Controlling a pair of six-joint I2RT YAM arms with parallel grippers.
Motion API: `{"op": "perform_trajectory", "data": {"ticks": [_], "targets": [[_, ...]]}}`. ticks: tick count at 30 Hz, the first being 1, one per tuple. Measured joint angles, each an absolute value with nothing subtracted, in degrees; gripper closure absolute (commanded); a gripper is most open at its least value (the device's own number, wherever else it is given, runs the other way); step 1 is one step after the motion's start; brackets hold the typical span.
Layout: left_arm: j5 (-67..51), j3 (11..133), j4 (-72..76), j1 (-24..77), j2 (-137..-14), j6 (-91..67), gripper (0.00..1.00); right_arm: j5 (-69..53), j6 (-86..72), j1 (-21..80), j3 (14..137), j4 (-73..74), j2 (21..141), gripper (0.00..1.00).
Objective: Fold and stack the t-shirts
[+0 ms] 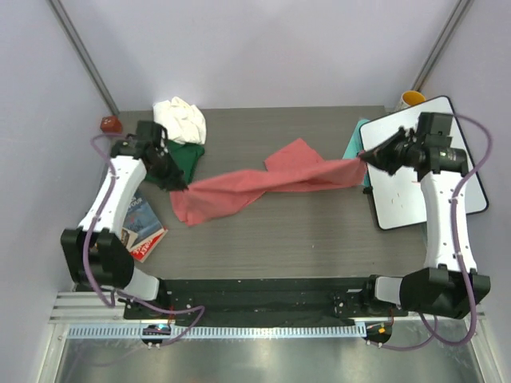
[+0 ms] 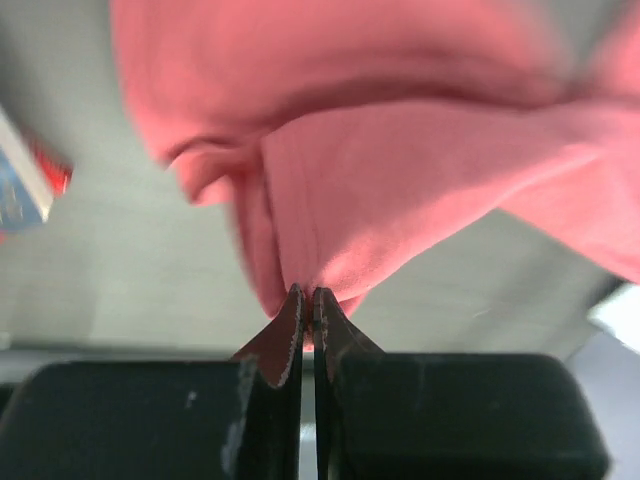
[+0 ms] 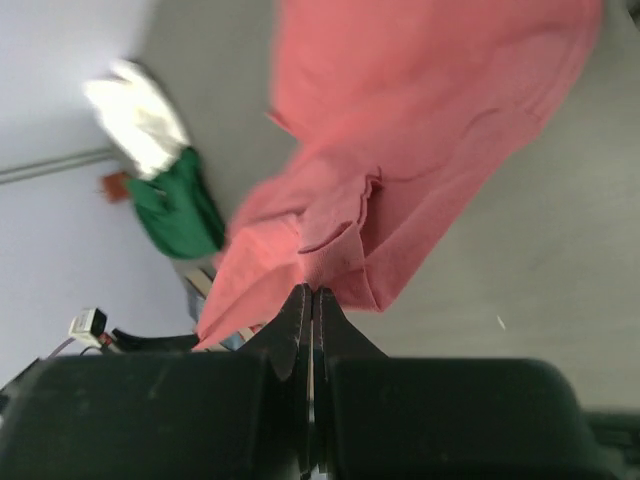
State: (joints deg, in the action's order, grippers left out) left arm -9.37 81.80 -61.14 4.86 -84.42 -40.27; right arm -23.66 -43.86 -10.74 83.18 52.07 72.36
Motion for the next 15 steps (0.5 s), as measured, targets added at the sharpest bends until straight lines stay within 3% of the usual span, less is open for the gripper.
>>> {"op": "perform_trajectory", "data": {"ticks": [6, 14, 15], "targets": [[-12.9, 68.2, -64.2, 5.1, -96.5, -37.3, 1.0, -22.8, -42.2, -10.7, 70.3, 60.6, 75.2, 0.99], [-13.8, 65.6, -65.7, 7.1, -100.7, -34.0, 1.0, -20.9, -40.8, -10.7, 65.6, 63.6, 72.9, 0.99], [-13.8, 65.5, -65.7, 7.2, -101.0, -33.7, 0.96, -20.7, -40.6, -10.7, 65.0, 64.0, 72.7, 0.99]]}}
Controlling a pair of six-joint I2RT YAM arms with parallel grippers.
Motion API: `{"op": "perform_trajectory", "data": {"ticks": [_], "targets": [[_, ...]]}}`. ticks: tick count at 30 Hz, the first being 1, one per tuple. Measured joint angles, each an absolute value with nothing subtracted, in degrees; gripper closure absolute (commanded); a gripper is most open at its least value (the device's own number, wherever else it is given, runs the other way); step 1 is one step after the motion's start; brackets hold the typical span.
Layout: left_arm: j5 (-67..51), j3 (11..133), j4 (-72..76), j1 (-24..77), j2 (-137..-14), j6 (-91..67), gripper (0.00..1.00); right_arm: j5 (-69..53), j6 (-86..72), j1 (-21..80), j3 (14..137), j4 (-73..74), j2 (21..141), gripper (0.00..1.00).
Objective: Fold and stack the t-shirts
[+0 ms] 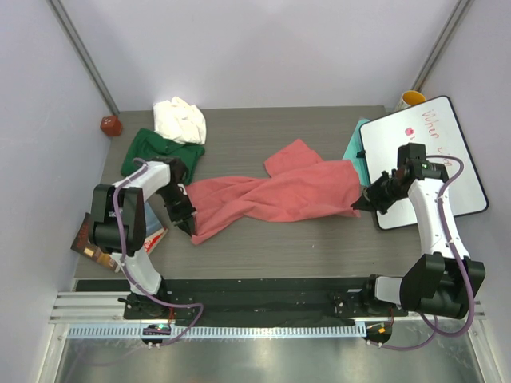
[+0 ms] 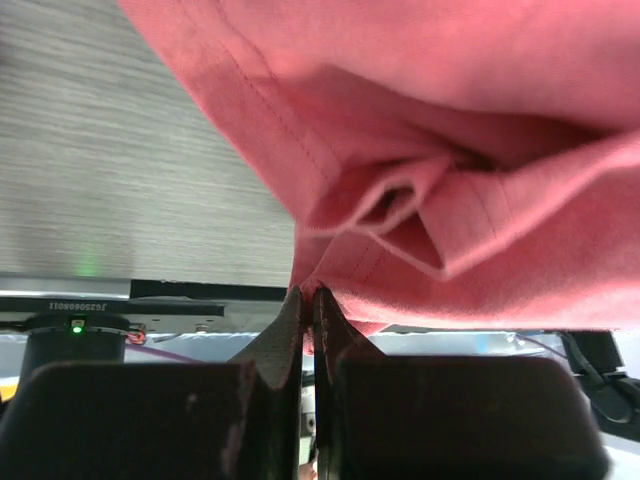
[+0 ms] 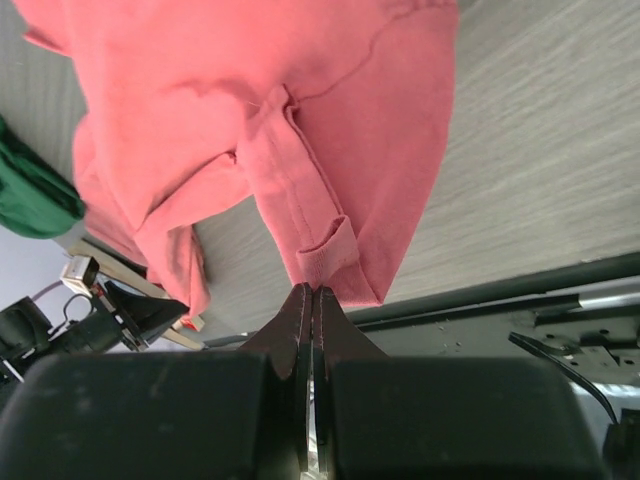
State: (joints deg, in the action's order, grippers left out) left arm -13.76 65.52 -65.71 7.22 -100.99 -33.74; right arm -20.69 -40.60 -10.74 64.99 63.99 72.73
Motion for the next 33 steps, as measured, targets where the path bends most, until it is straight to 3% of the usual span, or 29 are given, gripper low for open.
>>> {"op": "perform_trajectory", "data": {"ticks": [5, 7, 23, 32, 33], "targets": [[-12.8, 65.4, -66.2, 7.5, -103.8, -32.2, 0.6, -20.0, -39.6, -10.7, 64.3, 65.6, 72.7, 0.99], [-12.1, 65.4, -66.7, 7.6, -104.2, -32.0, 0.52, -19.8, -39.2, -10.7, 64.3, 65.7, 72.7, 0.99], [-9.6, 80.3, -67.7, 7.8, -104.9, -32.1, 0.5, -15.4, -37.5, -10.8, 69.3, 67.4, 72.8, 0.99], [-10.2, 82.7, -66.8, 8.5, -111.7, -32.3, 0.52, -15.0, -37.4, -11.2, 69.5, 68.1, 72.8, 0.99], [-10.3, 82.8, -66.7, 8.6, -111.9, -32.3, 0.56, -15.0, -37.4, -11.2, 69.6, 68.1, 72.8, 0.99]]}}
